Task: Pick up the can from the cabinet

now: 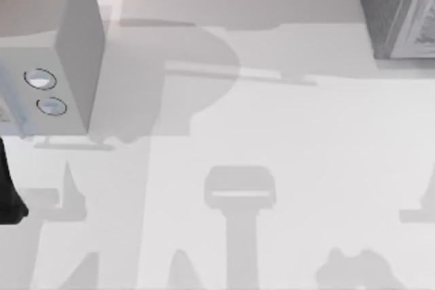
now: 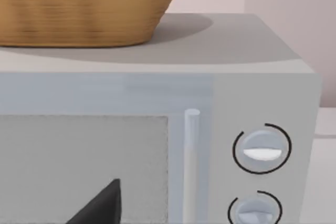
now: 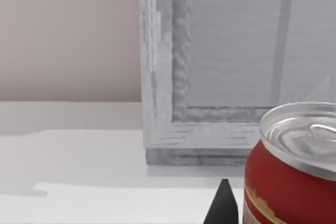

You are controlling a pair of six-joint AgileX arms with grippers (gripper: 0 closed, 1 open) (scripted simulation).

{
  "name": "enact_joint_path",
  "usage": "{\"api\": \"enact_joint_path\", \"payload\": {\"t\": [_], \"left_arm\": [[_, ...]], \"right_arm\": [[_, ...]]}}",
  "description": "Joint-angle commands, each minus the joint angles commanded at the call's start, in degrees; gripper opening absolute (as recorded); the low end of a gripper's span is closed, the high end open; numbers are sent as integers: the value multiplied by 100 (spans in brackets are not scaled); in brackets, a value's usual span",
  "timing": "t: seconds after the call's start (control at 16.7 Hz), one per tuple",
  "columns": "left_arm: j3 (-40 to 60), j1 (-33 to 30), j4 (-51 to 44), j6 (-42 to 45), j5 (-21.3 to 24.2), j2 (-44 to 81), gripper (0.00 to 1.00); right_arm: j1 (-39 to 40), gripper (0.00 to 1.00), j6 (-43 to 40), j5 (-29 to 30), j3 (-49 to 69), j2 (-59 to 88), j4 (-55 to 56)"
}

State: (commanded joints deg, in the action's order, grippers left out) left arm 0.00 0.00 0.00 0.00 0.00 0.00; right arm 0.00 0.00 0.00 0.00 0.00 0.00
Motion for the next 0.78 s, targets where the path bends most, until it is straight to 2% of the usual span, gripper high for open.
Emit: {"api": "enact_joint_path", "payload": {"t": [0.36,0.78], "left_arm": [[0,0,0,0,0,0,100],[0,0,0,0,0,0,100]], "right_arm": [[47,0,85,-128,123,281,228],[41,0,439,-1108,915,2296,1787]]}}
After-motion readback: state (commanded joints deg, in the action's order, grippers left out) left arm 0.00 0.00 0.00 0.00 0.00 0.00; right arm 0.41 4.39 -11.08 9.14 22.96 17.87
